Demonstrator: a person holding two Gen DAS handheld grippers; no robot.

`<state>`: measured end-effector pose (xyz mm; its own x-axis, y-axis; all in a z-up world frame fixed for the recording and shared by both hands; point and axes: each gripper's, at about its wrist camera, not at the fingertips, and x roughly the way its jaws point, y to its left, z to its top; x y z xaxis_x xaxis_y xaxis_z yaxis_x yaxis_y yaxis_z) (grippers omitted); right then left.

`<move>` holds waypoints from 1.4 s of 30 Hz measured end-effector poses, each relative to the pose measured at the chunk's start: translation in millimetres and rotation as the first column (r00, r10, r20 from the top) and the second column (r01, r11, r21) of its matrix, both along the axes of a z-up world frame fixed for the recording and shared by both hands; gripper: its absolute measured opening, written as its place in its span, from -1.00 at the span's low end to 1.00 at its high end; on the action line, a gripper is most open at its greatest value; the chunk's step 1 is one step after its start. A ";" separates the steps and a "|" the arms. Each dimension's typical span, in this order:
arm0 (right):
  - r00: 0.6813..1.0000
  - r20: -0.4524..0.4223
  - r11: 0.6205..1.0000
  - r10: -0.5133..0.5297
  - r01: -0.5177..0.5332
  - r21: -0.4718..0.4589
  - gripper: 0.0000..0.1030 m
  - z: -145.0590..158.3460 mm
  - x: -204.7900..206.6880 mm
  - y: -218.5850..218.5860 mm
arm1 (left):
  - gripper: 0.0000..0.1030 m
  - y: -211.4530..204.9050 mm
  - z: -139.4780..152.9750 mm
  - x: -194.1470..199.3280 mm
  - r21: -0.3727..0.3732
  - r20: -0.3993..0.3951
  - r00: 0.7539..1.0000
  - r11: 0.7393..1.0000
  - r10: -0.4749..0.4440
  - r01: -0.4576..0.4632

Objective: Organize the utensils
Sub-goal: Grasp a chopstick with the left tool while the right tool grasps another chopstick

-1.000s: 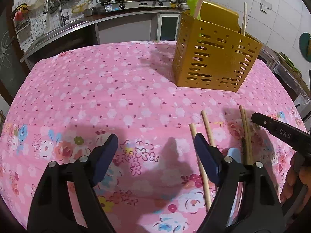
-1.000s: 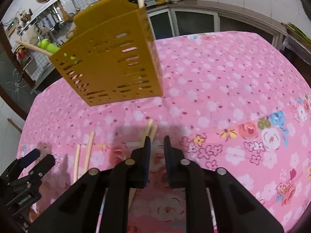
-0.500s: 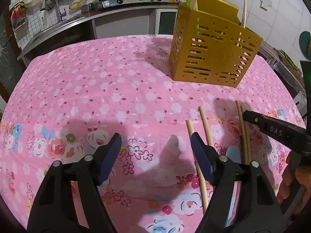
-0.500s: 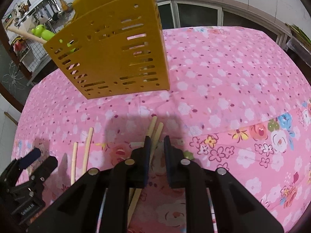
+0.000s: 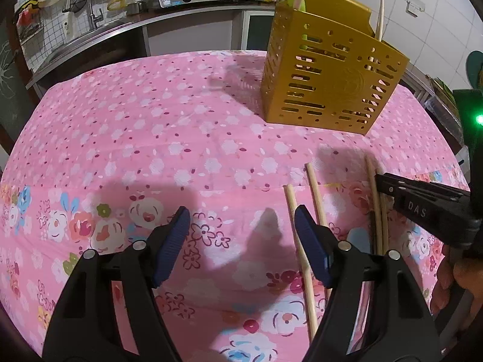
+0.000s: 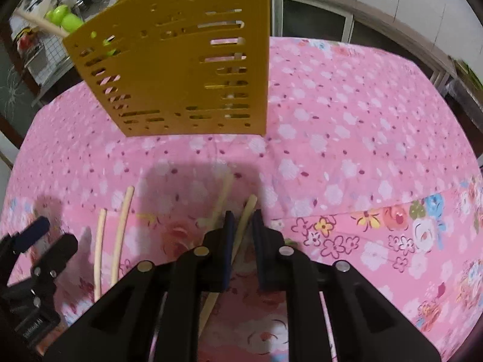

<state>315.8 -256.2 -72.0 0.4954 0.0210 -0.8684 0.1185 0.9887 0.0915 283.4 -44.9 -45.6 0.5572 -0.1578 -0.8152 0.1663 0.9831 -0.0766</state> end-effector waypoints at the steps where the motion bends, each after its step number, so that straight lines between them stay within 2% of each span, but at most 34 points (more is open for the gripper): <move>1: 1.000 0.002 1.000 0.005 -0.005 0.003 -0.76 -0.6 -1.1 -1.2 | 0.33 -0.7 -0.3 0.2 0.000 -0.003 1.000 1.000 -0.001 0.001; 10: 0.997 -0.010 0.997 0.076 -0.076 0.003 -0.87 -3.0 -9.9 -28.9 | 0.12 -13.0 -4.7 5.2 0.003 -0.040 0.999 1.000 -0.020 0.020; 14: 0.998 -0.012 0.998 0.060 -0.060 0.002 -0.87 -3.0 -9.4 -51.7 | -0.05 -21.5 -7.7 7.6 0.014 -0.060 0.998 0.999 -0.034 0.035; 17: 0.998 -0.012 0.998 0.057 -0.056 0.021 -0.87 -2.5 -9.9 -56.2 | -0.27 -28.7 -11.6 11.9 0.021 -0.089 0.995 0.999 -0.044 0.046; 25: 0.998 -0.017 0.997 0.058 -0.057 0.054 -0.87 -3.6 -6.1 -63.1 | -0.40 -38.3 -15.8 22.6 0.046 -0.112 0.993 0.998 -0.041 0.046; 28: 0.999 -0.013 0.997 0.050 -0.049 0.059 -0.87 -3.9 -4.5 -63.6 | -0.53 -41.2 -16.0 26.4 0.060 -0.110 0.993 0.997 -0.031 0.038; 30: 0.999 -0.010 0.997 0.043 -0.042 0.064 -0.87 -3.5 -5.7 -63.6 | -0.72 -41.1 -15.8 29.4 0.061 -0.110 0.994 0.998 -0.025 0.032; 33: 0.999 -0.006 0.997 0.040 -0.040 0.065 -0.87 -3.8 -4.8 -63.6 | -0.88 -40.3 -15.2 31.0 0.052 -0.111 0.993 0.998 -0.024 0.030; 42: 0.999 0.015 0.995 0.028 -0.029 0.097 -0.88 -3.3 -7.2 -69.8 | -0.88 -36.9 -7.7 25.8 0.021 -0.082 0.996 0.999 -0.023 0.025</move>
<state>308.7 -326.0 -75.3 0.5055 0.1196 -0.8545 0.0884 0.9780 0.1891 309.3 -81.8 -53.3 0.4852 -0.1516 -0.8611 0.1842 0.9805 -0.0688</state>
